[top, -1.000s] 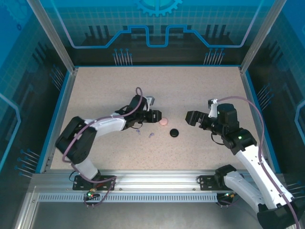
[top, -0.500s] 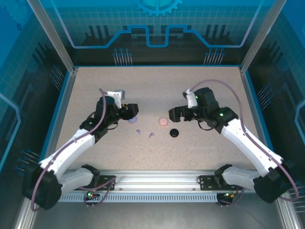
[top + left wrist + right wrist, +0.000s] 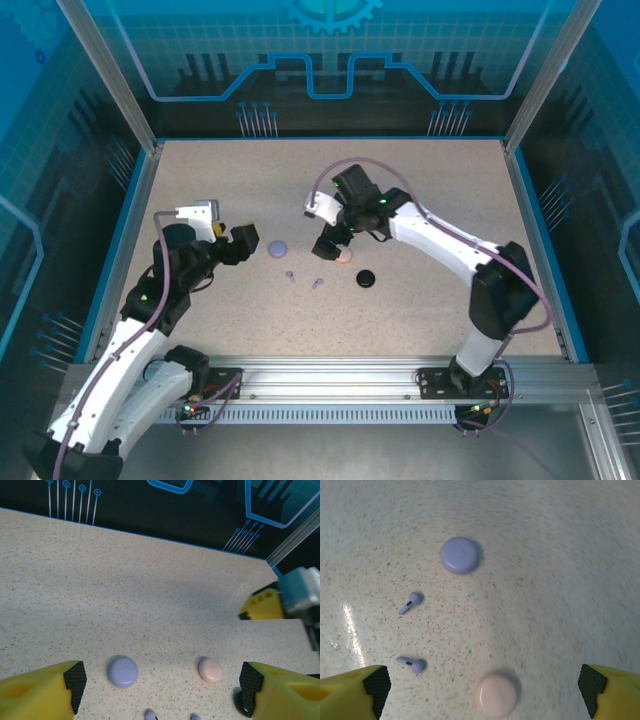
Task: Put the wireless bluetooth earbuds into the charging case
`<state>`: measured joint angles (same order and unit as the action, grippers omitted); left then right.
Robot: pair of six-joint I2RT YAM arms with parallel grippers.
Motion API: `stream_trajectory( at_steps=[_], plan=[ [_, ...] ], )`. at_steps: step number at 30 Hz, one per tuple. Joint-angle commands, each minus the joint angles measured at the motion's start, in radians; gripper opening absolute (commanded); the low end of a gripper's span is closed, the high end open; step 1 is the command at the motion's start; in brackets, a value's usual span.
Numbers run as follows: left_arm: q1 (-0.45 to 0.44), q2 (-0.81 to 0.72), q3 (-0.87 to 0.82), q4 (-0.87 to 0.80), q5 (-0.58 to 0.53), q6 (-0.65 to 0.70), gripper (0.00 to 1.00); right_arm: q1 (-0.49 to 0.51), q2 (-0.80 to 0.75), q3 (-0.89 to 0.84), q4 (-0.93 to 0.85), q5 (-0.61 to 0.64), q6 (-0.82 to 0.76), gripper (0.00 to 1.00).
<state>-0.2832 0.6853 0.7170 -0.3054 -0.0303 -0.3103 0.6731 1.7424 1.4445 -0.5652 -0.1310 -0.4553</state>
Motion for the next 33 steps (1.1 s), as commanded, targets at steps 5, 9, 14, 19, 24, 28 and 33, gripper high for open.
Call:
stream_trajectory(
  at_steps=[5,9,14,19,24,28,33],
  plan=[
    [0.013,-0.051,0.021,-0.086,-0.042,0.023,0.85,0.022,0.194,0.179,-0.047,-0.133,-0.298,1.00],
    [0.013,-0.054,0.024,-0.090,-0.042,0.035,0.85,0.033,0.301,0.277,-0.074,-0.146,-0.342,1.00],
    [0.015,-0.073,0.022,-0.105,-0.058,0.055,0.85,0.050,0.439,0.417,-0.133,-0.113,-0.379,0.99],
    [0.015,-0.093,0.022,-0.122,-0.080,0.072,0.86,0.079,0.549,0.534,-0.187,-0.079,-0.402,0.98],
    [0.015,-0.101,0.031,-0.134,-0.094,0.087,0.87,0.105,0.640,0.608,-0.208,-0.064,-0.415,0.97],
    [0.015,-0.103,0.035,-0.143,-0.099,0.094,0.87,0.116,0.718,0.713,-0.263,-0.047,-0.400,0.93],
    [0.015,-0.106,0.038,-0.145,-0.095,0.092,0.87,0.119,0.787,0.803,-0.323,-0.047,-0.394,0.88]
  ],
)
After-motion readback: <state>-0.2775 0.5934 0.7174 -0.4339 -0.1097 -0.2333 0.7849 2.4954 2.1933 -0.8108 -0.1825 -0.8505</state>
